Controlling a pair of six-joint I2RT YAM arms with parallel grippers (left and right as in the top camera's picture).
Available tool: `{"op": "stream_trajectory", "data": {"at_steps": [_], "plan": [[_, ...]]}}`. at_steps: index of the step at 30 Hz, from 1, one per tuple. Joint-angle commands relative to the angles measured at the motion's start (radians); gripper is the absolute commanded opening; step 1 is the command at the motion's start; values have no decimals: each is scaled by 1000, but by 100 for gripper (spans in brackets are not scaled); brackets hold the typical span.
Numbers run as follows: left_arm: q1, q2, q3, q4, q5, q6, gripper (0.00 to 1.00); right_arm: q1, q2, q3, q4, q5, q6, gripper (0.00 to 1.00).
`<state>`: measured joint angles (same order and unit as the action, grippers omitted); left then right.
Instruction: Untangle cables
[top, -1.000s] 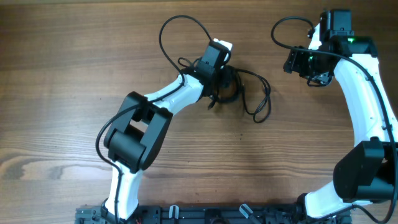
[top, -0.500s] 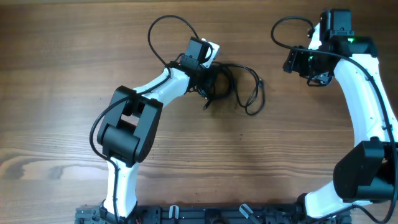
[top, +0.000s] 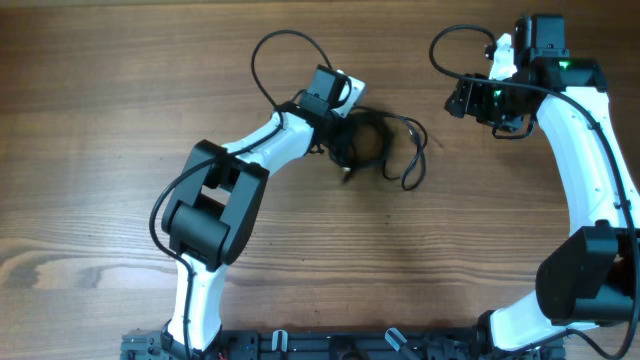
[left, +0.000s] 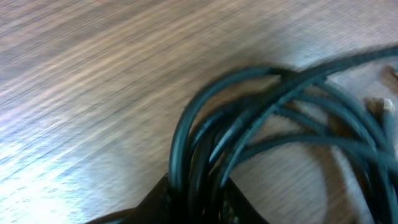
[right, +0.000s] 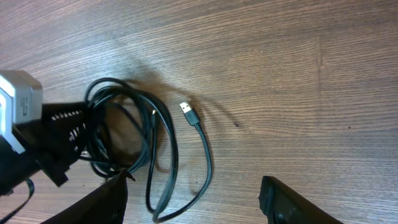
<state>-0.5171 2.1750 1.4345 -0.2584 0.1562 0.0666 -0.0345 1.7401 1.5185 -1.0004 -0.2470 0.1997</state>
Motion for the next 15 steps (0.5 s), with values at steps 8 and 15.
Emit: {"op": "stream_trajectory", "data": {"at_steps": [8,15], "plan": [[34,-172,-7,-8,95,-368,4,18,5,-2,6,-340,-127,70],[71,-426,-7,33,263,-393,4,100,5,-2,71,-444,-144,70]]}}
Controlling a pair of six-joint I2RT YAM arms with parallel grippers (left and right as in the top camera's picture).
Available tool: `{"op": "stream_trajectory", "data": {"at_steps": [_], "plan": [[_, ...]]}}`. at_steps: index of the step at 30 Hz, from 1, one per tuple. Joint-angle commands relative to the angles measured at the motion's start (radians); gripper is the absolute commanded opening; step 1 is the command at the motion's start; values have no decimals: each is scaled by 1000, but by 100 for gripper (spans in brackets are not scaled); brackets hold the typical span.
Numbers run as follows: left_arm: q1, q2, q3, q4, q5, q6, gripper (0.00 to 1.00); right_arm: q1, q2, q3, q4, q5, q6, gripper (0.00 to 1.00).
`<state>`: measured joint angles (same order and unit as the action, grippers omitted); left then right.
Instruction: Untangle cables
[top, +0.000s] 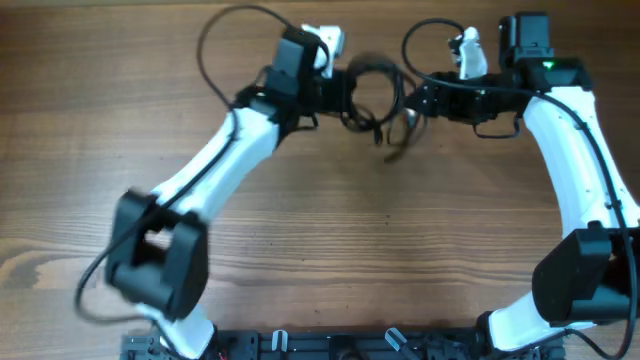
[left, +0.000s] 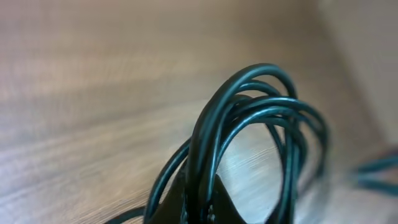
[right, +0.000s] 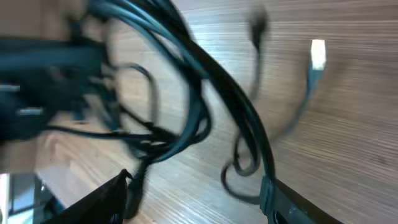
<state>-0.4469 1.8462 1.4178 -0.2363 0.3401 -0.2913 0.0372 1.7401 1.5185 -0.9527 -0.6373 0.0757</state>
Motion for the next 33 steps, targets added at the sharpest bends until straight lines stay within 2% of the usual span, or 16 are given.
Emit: {"op": "stream_trajectory", "data": {"at_steps": [1,5,8,11,14,17,18,23,25,33], "plan": [[1,-118,10,11,79,-35,4,40,5,-2,34,-53,-19,70],[1,-143,10,11,91,-49,4,55,5,-2,69,-53,45,69],[1,-145,10,22,105,-120,4,55,5,-2,97,-52,107,62],[5,-145,10,73,183,-172,4,55,5,-2,104,0,163,46],[33,-147,10,134,241,-254,4,49,5,-2,95,200,299,27],[115,-163,10,136,277,-335,4,8,5,-2,104,266,357,8],[144,-167,10,136,305,-353,4,-12,5,-2,103,272,362,4],[291,-171,10,144,540,-380,4,-114,5,-8,49,305,290,4],[322,-171,10,155,592,-380,4,-126,5,-29,37,337,280,5],[407,-171,10,156,605,-342,4,-208,5,-51,8,552,290,20]]}}
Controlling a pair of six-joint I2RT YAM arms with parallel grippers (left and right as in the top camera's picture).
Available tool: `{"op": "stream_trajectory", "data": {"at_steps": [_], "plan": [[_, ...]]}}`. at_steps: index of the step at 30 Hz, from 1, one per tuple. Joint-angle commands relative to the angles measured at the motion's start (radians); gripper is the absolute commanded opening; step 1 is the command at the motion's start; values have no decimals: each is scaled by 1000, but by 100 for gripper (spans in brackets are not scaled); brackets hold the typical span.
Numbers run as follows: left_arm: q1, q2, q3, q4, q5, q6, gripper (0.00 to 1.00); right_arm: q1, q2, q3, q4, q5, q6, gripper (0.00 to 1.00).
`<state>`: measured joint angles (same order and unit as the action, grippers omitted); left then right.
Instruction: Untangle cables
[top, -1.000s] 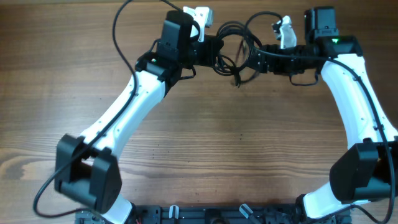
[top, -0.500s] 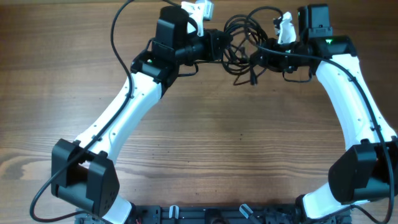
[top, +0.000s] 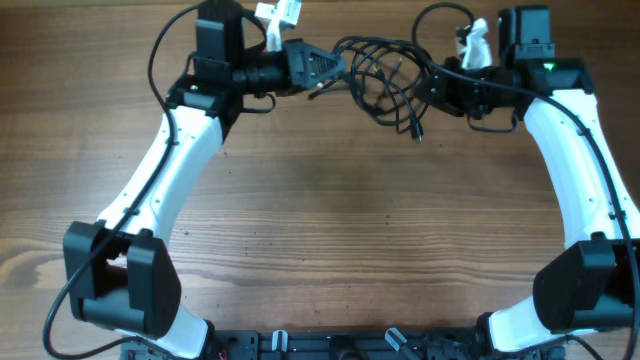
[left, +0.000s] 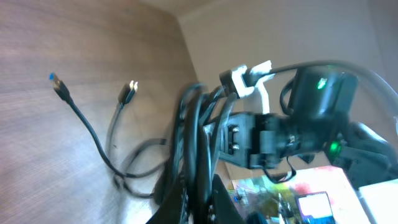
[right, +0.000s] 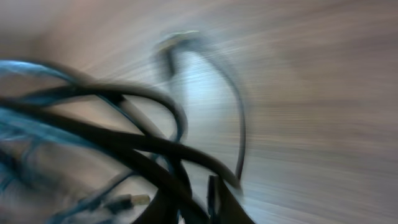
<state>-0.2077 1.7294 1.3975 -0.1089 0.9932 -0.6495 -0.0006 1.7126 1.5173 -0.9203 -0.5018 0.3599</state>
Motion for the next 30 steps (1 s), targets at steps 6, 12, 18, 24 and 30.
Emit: {"op": "stream_trajectory", "data": {"at_steps": [6,12,18,24,30], "plan": [[160,-54,29,-2,-47,17,4,-211,32,-50,0,48,-263,24],[102,-54,29,-10,-48,17,4,-159,32,-50,0,-24,-308,26],[56,-54,29,-7,-55,16,4,-154,32,-50,-6,-291,-453,40],[-27,-54,29,31,-55,11,4,-123,28,-49,11,-602,-619,54],[-58,-54,29,196,-55,-164,4,-47,28,-49,46,-600,-623,55]]}}
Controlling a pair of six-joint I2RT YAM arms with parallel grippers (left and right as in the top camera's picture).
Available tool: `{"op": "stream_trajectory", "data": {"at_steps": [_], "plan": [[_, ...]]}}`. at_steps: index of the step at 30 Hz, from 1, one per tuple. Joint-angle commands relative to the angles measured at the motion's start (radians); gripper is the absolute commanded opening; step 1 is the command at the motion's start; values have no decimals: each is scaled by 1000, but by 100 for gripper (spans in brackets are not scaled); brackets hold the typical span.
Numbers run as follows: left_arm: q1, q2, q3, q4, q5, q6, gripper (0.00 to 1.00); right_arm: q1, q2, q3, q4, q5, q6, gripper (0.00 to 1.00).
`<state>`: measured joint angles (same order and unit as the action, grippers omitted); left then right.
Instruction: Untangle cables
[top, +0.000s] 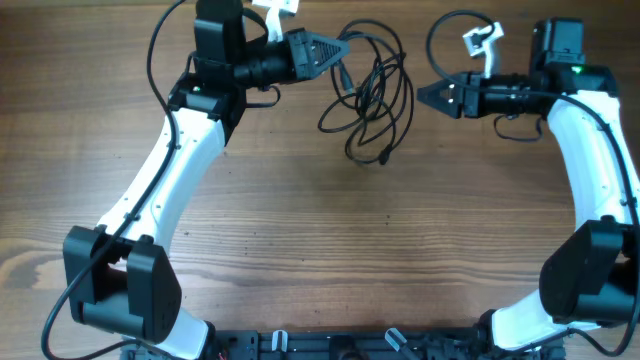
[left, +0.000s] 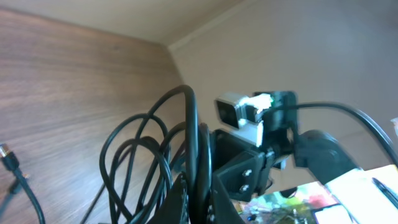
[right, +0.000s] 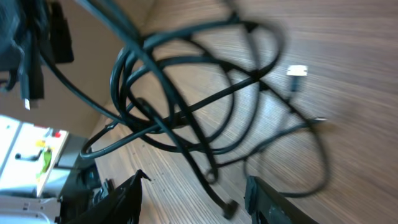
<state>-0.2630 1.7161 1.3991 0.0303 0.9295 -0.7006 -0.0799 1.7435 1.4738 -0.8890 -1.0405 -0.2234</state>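
Observation:
A tangle of black cables (top: 372, 85) hangs from my left gripper (top: 340, 47) near the table's far edge. Its loops droop toward the wood and a plug end (top: 383, 158) is lowest. The left wrist view shows the left gripper (left: 198, 196) shut on several strands of the cable bundle (left: 155, 143). My right gripper (top: 425, 97) stands open to the right of the tangle, apart from it. In the right wrist view the cable loops (right: 180, 93) lie ahead of the open right gripper (right: 194, 193), with a light plug (right: 297, 71) at the right.
Each arm's own black cable arcs above its wrist at the back, such as the right one (top: 450, 25). The wooden table (top: 320, 250) stretches toward the front. A black rail (top: 330, 345) runs along the front edge. Colourful clutter (left: 292, 199) lies beyond the table.
My right gripper has let go of the cables, opened and drawn back to the right. The tangle now hangs from the left gripper alone, its loops lower and looser.
The bundle first lay mid-table with my left gripper shut on it and the right gripper open far off. Then it was held up near the far edge with the right gripper close. Both grippers then held it between them; now only the left does.

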Motion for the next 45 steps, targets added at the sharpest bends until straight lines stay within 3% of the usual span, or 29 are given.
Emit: {"op": "stream_trajectory", "data": {"at_steps": [1,7,15,18,20,21,22,23,34,42,45], "plan": [[-3,-40,28,76,7,-145,4,43,-3,-5,26,-61,-39,55],[-4,-40,28,90,1,-230,4,95,-3,-5,86,-60,-33,55],[-3,-40,28,84,-34,-246,4,98,-13,-5,237,-3,233,51],[-3,-40,28,42,-77,-246,4,98,-27,-5,263,134,407,41],[-3,-40,28,17,-86,-246,4,98,-33,-5,262,176,445,31],[-3,-40,28,10,-86,-246,4,98,-33,-5,262,176,445,25],[-3,-40,28,2,-86,-229,4,97,-33,-5,263,176,448,7],[-3,-40,28,-4,-86,-207,4,97,-34,-5,265,176,447,4],[-27,-31,28,-364,-245,227,4,11,-266,-5,305,175,410,4],[-30,-31,28,-436,-367,230,4,-270,-476,-5,298,64,463,4],[-30,-31,28,-441,-367,230,12,-338,-507,-5,298,-23,463,4]]}}
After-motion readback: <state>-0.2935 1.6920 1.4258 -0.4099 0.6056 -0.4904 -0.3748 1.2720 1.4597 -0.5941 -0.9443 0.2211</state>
